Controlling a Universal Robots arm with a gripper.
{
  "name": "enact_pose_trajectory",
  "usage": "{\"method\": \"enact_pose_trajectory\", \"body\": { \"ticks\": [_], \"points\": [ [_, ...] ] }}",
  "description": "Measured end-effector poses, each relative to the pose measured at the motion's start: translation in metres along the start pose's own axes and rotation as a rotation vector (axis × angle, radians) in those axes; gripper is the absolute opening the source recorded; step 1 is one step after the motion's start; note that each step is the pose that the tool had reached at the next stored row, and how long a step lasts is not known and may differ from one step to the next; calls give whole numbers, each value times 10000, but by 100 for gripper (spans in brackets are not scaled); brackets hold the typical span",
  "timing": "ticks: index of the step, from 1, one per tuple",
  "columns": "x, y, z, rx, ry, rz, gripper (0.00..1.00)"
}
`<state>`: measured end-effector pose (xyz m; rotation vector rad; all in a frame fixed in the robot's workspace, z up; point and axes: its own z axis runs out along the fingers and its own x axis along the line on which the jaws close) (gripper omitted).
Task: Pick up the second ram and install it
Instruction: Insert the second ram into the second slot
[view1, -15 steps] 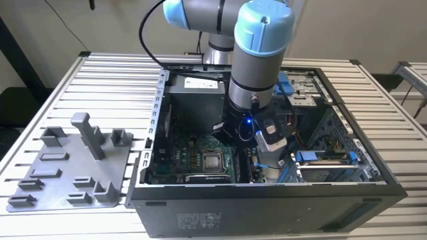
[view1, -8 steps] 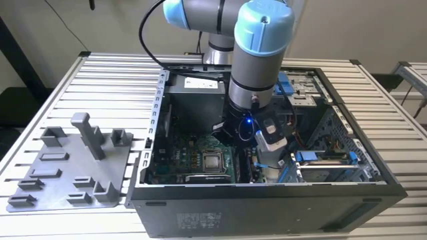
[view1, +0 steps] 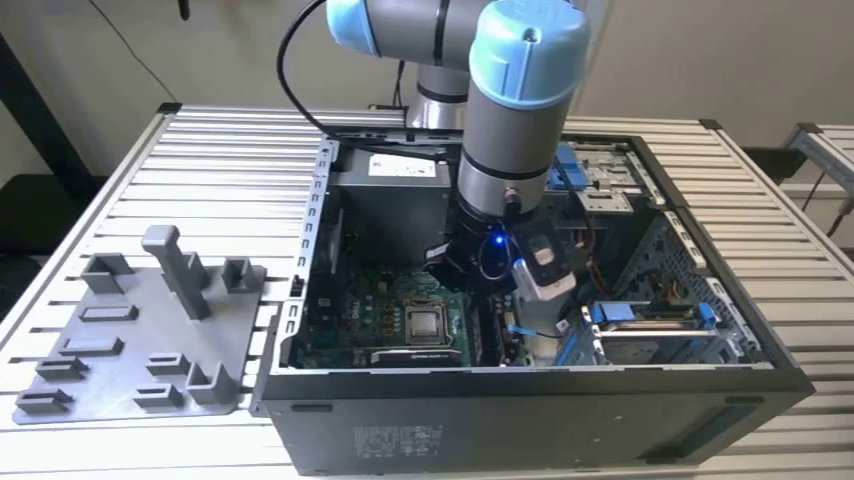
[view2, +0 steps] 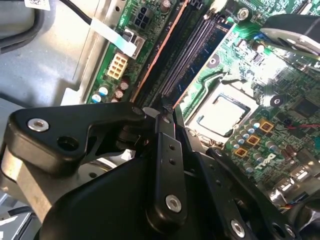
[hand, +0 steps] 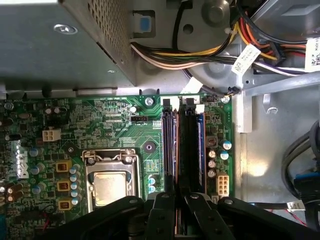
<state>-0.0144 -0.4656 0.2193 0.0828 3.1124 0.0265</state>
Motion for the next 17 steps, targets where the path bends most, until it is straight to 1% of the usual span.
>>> {"method": "enact_pose_trajectory", "body": {
  "ticks": [8,17],
  "points": [
    [-10,0,1,-7,6,-312,14],
    [-25,1,12,-9,10,-508,14]
  ]
}}
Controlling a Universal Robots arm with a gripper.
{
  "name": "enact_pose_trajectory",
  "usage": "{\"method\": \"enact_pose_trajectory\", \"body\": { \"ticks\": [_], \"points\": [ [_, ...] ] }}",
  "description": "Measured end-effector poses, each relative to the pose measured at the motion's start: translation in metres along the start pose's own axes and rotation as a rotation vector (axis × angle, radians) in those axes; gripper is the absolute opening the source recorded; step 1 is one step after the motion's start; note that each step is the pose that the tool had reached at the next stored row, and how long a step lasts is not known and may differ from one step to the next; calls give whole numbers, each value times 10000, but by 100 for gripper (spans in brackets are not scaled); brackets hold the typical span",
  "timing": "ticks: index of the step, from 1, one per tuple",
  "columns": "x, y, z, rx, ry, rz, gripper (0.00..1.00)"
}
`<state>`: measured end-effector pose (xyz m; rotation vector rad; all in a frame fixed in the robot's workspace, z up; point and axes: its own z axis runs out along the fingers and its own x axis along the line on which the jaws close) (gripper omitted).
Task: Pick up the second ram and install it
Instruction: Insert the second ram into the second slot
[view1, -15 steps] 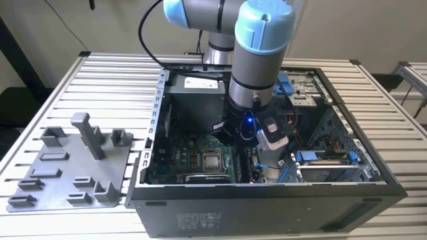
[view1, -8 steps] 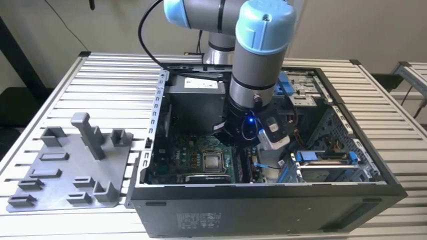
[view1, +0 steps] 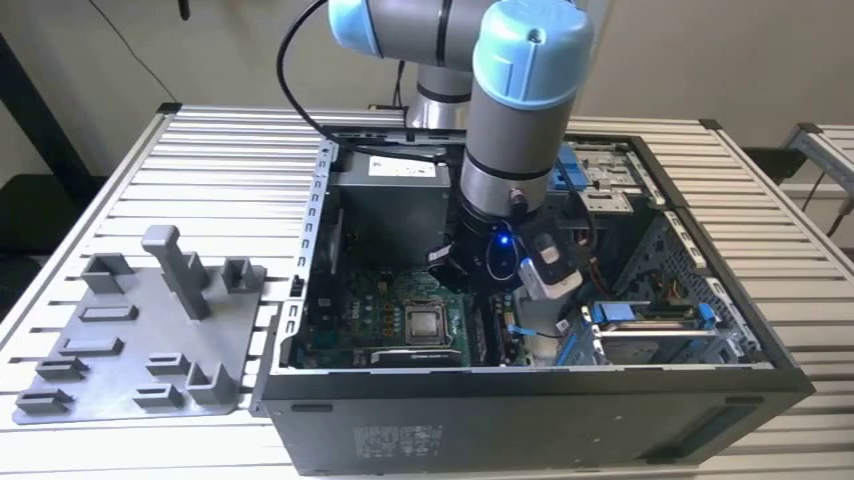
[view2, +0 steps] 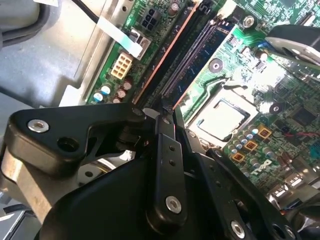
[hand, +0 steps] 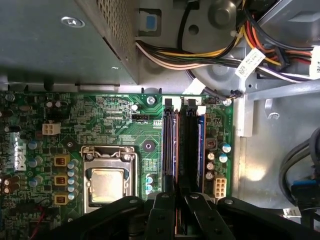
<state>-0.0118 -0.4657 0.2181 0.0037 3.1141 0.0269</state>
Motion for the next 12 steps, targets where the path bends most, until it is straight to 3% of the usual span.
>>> {"method": "enact_pose_trajectory", "body": {
  "ticks": [12],
  "points": [
    [-3,0,23,-5,3,-57,14]
  ]
}}
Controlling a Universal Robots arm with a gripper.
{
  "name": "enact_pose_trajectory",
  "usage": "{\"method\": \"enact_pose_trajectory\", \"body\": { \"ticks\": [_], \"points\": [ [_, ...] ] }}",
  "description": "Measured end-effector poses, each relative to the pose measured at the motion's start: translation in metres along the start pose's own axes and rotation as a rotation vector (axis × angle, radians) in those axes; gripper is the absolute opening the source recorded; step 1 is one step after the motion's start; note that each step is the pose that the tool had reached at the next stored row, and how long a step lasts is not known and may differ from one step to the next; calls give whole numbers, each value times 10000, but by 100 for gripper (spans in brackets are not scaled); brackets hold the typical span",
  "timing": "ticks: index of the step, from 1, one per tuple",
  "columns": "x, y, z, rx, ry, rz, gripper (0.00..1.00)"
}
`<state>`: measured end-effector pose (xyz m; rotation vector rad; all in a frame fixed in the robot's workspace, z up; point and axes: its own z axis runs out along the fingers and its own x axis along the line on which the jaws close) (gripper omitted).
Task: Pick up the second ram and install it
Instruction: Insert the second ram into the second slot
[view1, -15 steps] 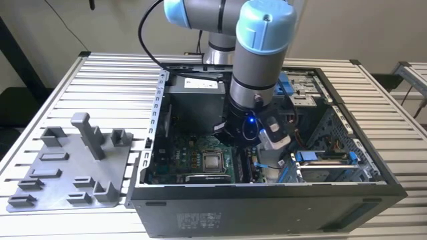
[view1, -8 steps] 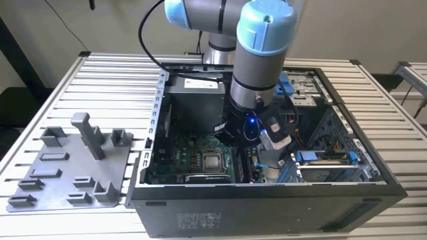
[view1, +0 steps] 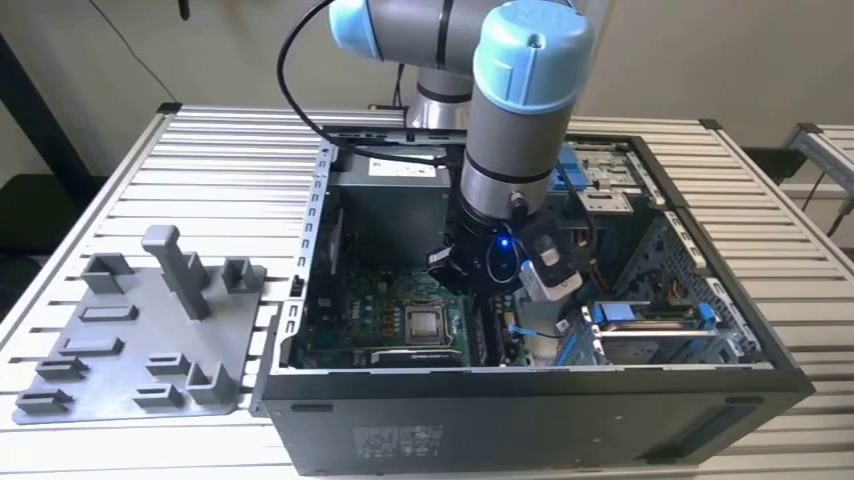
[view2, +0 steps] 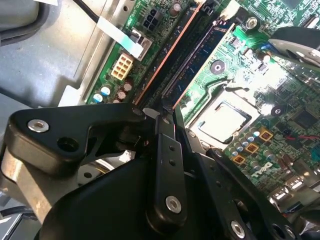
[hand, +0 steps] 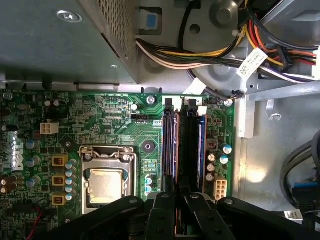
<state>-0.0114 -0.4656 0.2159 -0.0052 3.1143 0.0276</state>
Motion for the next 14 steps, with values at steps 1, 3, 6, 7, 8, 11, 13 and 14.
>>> {"method": "enact_pose_trajectory", "body": {
  "ticks": [1,3,6,7,8,11,13,14],
  "points": [
    [0,0,0,0,0,0,14],
    [0,0,0,-1,0,-1,14],
    [0,0,0,0,1,0,14],
    [0,0,0,0,1,5,14],
    [0,0,0,0,1,19,14],
    [0,-2,0,-14,0,84,14],
    [0,-6,0,-29,-2,119,14],
    [0,-8,1,-36,-2,133,14]
  ]
}}
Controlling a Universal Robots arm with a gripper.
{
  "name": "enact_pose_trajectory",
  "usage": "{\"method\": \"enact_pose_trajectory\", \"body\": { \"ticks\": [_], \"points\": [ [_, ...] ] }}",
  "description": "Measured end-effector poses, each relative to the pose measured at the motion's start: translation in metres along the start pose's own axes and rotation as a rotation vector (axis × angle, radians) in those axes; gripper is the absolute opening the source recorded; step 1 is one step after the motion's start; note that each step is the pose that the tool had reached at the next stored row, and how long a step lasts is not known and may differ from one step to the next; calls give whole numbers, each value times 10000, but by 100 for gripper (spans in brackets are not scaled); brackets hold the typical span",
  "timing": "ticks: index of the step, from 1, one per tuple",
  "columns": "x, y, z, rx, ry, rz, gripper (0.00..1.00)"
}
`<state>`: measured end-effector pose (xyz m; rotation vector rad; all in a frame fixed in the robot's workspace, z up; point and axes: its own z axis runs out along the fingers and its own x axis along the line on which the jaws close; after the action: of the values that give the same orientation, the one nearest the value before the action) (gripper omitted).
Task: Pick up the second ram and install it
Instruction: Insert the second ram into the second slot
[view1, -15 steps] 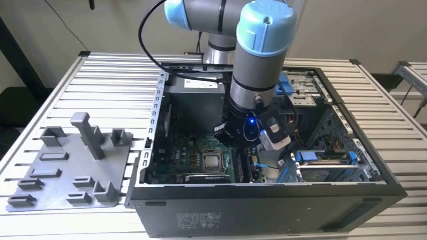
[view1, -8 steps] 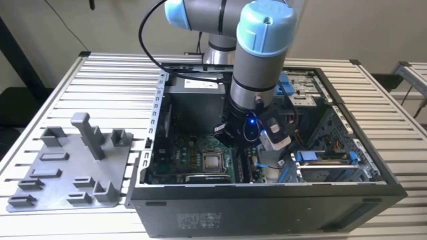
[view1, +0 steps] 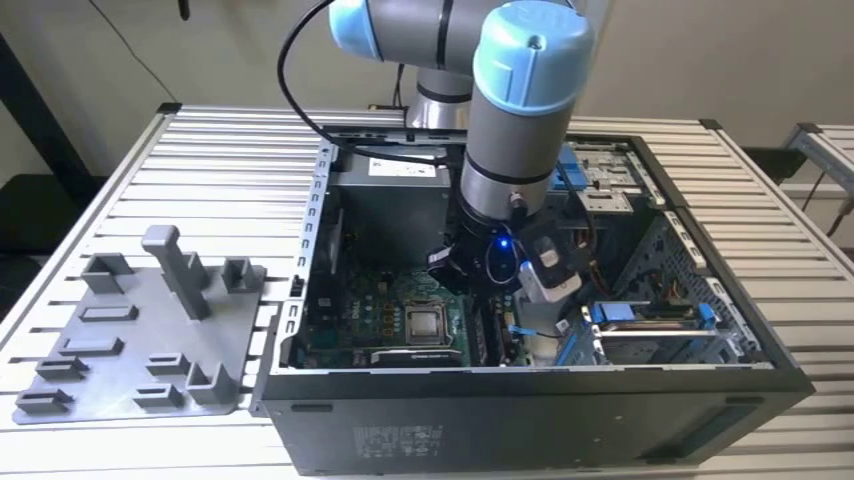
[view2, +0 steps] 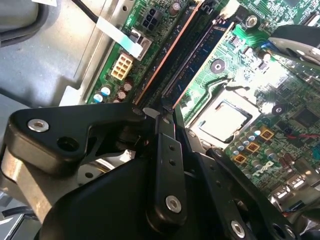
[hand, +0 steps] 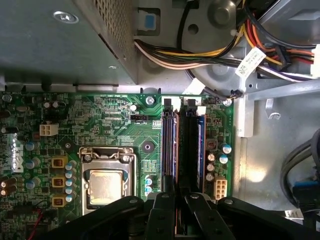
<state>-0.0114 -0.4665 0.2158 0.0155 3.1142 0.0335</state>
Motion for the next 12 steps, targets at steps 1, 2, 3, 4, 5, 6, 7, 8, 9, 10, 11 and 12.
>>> {"method": "enact_pose_trajectory", "body": {
  "ticks": [1,2,3,4,5,6,7,8,9,10,11,12],
  "points": [
    [0,-2,0,-10,0,8,14],
    [0,-2,0,-10,0,28,14],
    [0,-3,0,-11,0,49,14],
    [0,-4,2,-10,-1,69,14],
    [0,-4,7,-11,-2,86,14],
    [0,-4,13,-9,-2,98,14],
    [1,-4,21,-8,-2,110,14],
    [1,-5,31,-7,-2,121,14],
    [1,-5,42,-7,-2,130,14],
    [1,-5,51,-8,-3,136,14],
    [1,-5,53,-7,-2,136,14],
    [1,-5,53,-7,-2,137,14]
  ]
}}
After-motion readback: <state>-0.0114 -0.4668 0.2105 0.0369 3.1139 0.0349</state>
